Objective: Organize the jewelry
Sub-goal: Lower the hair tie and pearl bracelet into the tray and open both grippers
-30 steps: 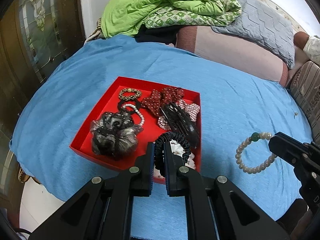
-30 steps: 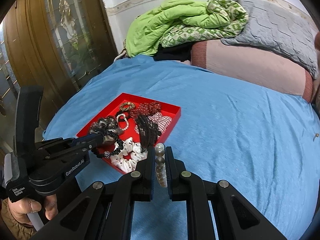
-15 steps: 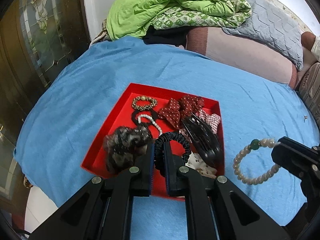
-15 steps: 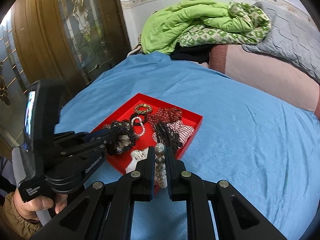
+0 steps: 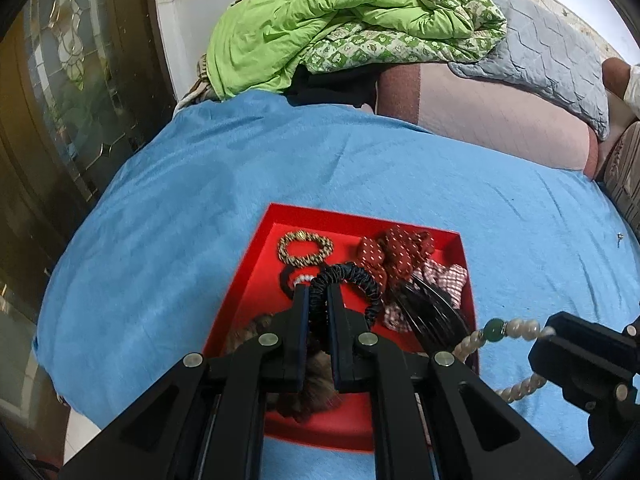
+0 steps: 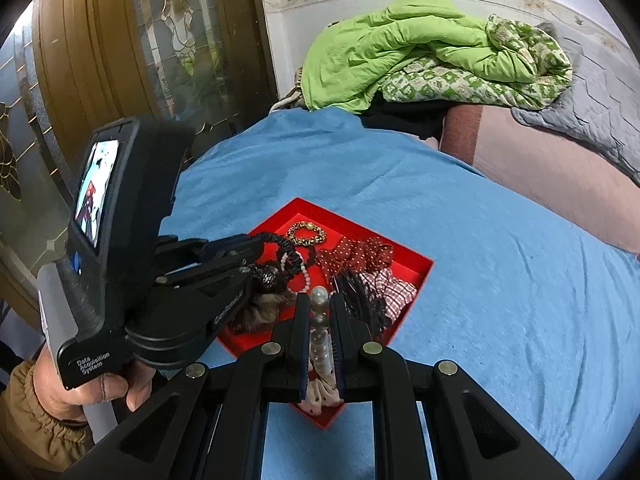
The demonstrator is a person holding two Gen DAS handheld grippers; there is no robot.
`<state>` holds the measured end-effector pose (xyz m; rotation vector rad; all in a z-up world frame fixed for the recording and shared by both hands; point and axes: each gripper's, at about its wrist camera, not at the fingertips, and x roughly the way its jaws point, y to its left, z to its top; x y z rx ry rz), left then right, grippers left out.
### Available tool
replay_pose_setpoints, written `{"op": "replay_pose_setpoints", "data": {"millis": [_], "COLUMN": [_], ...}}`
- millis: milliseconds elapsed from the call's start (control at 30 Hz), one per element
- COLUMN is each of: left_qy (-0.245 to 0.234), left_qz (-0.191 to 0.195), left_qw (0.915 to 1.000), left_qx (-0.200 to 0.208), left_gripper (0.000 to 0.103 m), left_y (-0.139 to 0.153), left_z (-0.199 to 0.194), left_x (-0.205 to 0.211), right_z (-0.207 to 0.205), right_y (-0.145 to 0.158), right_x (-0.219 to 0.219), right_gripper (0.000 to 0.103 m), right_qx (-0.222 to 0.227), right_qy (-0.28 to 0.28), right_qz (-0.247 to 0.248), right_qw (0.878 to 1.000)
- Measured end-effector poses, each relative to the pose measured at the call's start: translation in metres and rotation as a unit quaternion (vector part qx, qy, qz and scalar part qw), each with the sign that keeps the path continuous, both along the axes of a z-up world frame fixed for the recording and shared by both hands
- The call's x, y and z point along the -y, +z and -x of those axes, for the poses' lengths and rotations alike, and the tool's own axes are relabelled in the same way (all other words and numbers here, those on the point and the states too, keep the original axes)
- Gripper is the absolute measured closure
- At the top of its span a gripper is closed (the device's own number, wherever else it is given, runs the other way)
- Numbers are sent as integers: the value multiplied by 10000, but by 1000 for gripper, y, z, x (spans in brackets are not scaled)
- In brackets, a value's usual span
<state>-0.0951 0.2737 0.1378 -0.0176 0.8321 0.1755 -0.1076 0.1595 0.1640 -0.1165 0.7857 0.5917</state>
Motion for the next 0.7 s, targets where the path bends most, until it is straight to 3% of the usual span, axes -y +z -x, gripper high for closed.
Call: {"op": "replay_pose_setpoints", "data": {"millis": [700], "left_qy": [-528], "left_qz": [-83], "left_qw": [9981], "left_qx": [-305], "left_gripper": [94], "left_y": [-23], "left_z": [-71], "left_x": [-30], "right_z": [-11], "right_y": [-24], "right_x": [-48], "right_gripper": [92], "right_qx": [-262], "right_qy": [463], "right_qz": [19], "right_qw": [9986]}}
